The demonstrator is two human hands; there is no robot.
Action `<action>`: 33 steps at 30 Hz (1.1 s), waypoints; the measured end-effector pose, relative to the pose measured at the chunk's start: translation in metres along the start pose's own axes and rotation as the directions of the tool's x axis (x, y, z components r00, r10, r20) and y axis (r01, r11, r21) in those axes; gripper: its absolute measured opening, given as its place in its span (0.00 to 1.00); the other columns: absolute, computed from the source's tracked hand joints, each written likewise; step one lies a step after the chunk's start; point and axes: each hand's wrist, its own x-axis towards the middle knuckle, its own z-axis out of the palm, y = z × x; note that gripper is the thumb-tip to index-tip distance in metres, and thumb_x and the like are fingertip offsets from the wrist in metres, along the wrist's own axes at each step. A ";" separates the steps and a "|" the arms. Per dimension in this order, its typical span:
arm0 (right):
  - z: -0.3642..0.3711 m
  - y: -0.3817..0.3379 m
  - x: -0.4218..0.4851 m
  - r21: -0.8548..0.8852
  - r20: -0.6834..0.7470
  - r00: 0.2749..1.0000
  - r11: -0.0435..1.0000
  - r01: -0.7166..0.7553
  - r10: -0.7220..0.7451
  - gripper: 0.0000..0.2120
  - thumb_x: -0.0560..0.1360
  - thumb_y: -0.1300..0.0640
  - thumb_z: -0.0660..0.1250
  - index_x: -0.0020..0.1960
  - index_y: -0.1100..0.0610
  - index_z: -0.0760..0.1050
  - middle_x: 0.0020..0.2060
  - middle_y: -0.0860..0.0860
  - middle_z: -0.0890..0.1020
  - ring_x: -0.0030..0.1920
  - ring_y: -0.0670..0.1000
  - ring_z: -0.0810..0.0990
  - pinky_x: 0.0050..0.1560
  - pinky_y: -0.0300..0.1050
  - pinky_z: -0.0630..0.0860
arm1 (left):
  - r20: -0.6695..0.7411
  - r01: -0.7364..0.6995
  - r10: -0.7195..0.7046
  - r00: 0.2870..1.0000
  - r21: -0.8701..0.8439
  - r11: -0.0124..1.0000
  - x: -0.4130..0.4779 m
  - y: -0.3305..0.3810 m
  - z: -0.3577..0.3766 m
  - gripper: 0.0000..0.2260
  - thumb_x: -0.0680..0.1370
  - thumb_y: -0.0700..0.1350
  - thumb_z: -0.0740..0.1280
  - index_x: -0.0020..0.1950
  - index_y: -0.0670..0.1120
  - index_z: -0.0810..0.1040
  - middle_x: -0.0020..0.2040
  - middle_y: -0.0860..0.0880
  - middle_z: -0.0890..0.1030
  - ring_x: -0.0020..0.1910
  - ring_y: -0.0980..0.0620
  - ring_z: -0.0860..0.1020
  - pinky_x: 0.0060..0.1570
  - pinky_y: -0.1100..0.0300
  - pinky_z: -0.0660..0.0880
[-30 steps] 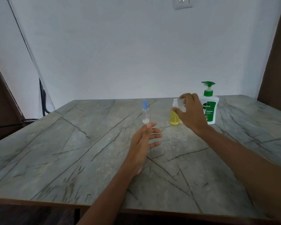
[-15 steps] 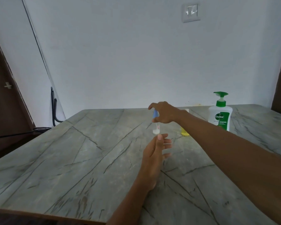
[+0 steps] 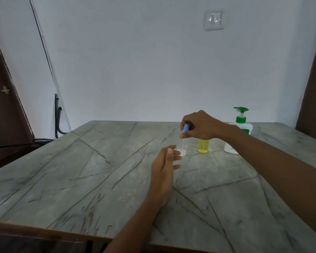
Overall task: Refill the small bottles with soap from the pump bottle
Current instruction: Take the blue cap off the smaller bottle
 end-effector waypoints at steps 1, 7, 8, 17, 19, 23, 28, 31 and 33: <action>-0.008 -0.003 -0.012 -0.001 -0.004 1.000 1.000 0.005 -0.005 0.11 0.70 0.48 0.76 0.46 0.54 0.80 0.37 0.43 0.81 0.35 0.41 0.75 0.36 0.31 0.69 | -0.008 -0.021 0.021 1.000 0.012 1.000 -0.001 0.001 0.000 0.13 0.83 0.49 0.57 0.61 0.47 0.77 0.52 0.50 0.82 0.52 0.53 0.81 0.49 0.55 0.81; -0.040 -0.022 -0.061 -0.003 0.001 0.999 0.999 0.043 -0.043 0.11 0.71 0.45 0.75 0.44 0.53 0.81 0.33 0.41 0.80 0.32 0.37 0.75 0.34 0.30 0.69 | 0.112 -0.116 0.091 0.990 0.234 0.965 -0.007 0.011 0.008 0.12 0.79 0.49 0.66 0.62 0.53 0.75 0.56 0.56 0.81 0.54 0.61 0.79 0.51 0.66 0.77; -0.043 -0.025 -0.065 -0.001 0.000 0.999 0.999 0.051 -0.051 0.11 0.71 0.45 0.75 0.44 0.53 0.81 0.33 0.41 0.80 0.33 0.38 0.76 0.35 0.30 0.69 | 0.151 -0.125 0.087 0.985 0.270 0.955 -0.009 0.014 0.012 0.14 0.78 0.51 0.68 0.62 0.54 0.74 0.56 0.58 0.80 0.53 0.63 0.79 0.49 0.70 0.76; -0.061 -0.036 -0.084 -0.022 -0.003 0.996 0.996 0.087 -0.087 0.13 0.73 0.43 0.72 0.44 0.53 0.81 0.35 0.45 0.82 0.32 0.41 0.76 0.35 0.31 0.69 | 0.086 -0.205 0.188 0.979 0.305 0.930 -0.014 0.032 0.043 0.18 0.71 0.51 0.74 0.58 0.46 0.80 0.49 0.54 0.84 0.46 0.61 0.82 0.44 0.72 0.77; -0.064 -0.037 -0.085 -0.009 0.014 0.997 0.997 0.072 -0.072 0.13 0.73 0.44 0.72 0.42 0.54 0.81 0.33 0.45 0.82 0.30 0.40 0.77 0.34 0.31 0.70 | 0.083 -0.209 0.193 0.978 0.306 0.929 -0.013 0.031 0.045 0.16 0.71 0.50 0.75 0.56 0.46 0.81 0.47 0.55 0.84 0.44 0.62 0.82 0.44 0.71 0.77; -0.062 -0.040 -0.083 -0.012 0.066 0.996 0.998 0.065 -0.064 0.05 0.73 0.54 0.74 0.45 0.55 0.82 0.34 0.43 0.82 0.31 0.38 0.76 0.35 0.33 0.70 | 0.123 -0.254 0.226 0.966 0.302 0.919 -0.012 0.022 0.045 0.12 0.73 0.48 0.75 0.53 0.45 0.82 0.46 0.56 0.85 0.44 0.61 0.83 0.46 0.67 0.79; -0.067 -0.042 -0.082 0.054 0.201 0.975 0.995 0.087 -0.097 0.15 0.70 0.64 0.75 0.52 0.49 0.79 0.47 0.41 0.82 0.48 0.40 0.80 0.46 0.33 0.75 | 0.131 -0.306 0.279 0.951 0.286 0.908 -0.017 0.013 0.043 0.17 0.73 0.54 0.70 0.54 0.44 0.81 0.47 0.54 0.85 0.45 0.60 0.83 0.46 0.69 0.78; -0.070 -0.044 -0.081 -0.001 0.179 0.983 0.999 0.046 -0.045 0.21 0.70 0.45 0.76 0.60 0.49 0.77 0.52 0.44 0.81 0.49 0.42 0.80 0.49 0.37 0.77 | 0.100 -0.298 0.281 0.955 0.271 0.916 -0.015 0.009 0.041 0.12 0.73 0.48 0.73 0.53 0.43 0.81 0.47 0.53 0.85 0.46 0.58 0.83 0.46 0.68 0.79; -0.067 -0.046 -0.079 -0.112 0.166 0.986 0.993 0.037 -0.018 0.20 0.71 0.39 0.72 0.56 0.52 0.80 0.46 0.46 0.82 0.42 0.41 0.78 0.44 0.38 0.74 | 0.108 -0.287 0.267 0.958 0.269 0.920 -0.015 0.008 0.041 0.12 0.73 0.47 0.74 0.53 0.43 0.81 0.47 0.54 0.84 0.46 0.59 0.83 0.46 0.67 0.79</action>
